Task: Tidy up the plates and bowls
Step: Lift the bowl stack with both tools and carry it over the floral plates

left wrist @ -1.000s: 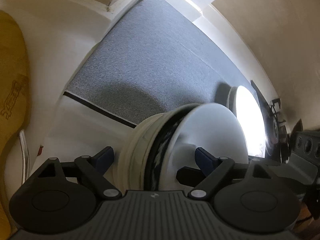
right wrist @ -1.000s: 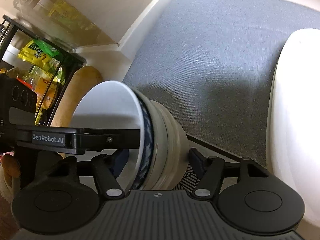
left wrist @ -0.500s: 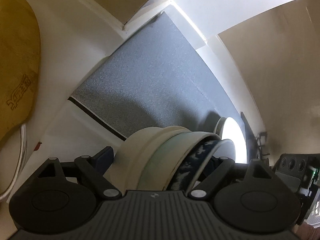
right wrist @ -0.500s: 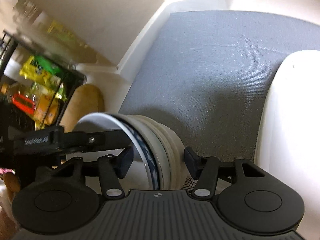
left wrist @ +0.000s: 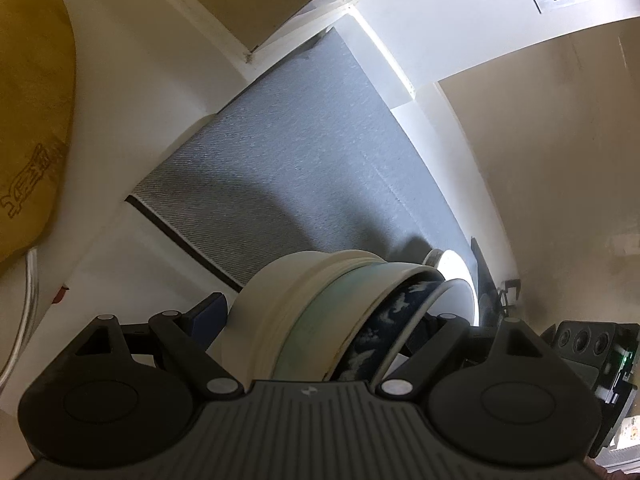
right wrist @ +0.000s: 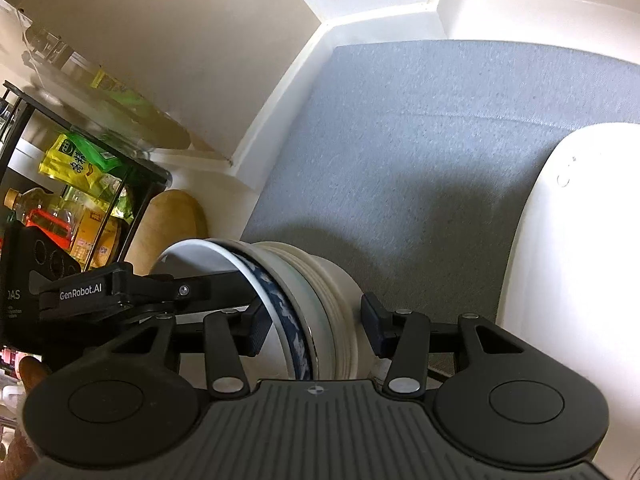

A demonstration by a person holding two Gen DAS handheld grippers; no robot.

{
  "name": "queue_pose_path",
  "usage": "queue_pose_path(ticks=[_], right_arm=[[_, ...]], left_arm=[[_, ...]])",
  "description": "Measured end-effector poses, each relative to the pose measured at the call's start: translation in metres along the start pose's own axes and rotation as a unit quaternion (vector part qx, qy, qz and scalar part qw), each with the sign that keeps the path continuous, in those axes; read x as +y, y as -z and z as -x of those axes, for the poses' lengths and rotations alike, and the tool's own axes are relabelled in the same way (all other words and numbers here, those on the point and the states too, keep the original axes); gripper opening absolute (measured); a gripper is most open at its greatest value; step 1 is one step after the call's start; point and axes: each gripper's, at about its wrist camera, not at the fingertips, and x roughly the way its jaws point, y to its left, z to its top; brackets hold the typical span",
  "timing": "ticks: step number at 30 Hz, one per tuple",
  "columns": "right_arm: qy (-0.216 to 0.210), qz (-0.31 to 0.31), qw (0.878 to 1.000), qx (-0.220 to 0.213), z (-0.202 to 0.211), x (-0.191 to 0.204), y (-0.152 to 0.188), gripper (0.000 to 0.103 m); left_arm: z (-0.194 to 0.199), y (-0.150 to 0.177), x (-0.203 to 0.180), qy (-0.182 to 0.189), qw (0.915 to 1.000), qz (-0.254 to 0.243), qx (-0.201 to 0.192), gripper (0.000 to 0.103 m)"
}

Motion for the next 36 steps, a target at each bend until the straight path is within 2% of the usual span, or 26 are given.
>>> queue_pose_path(ticks=[15,36], right_arm=[[0.018,0.003,1.0,-0.02,0.024,-0.002,-0.013,0.051],[0.053,-0.026,0.994,-0.087,0.091,-0.031,-0.004,0.051]], left_arm=[[0.01,-0.002,-0.025,0.01,0.9998,-0.017,-0.01,0.09],[-0.028,0.001,-0.098,0.037,0.9971,-0.067,0.003,0.09]])
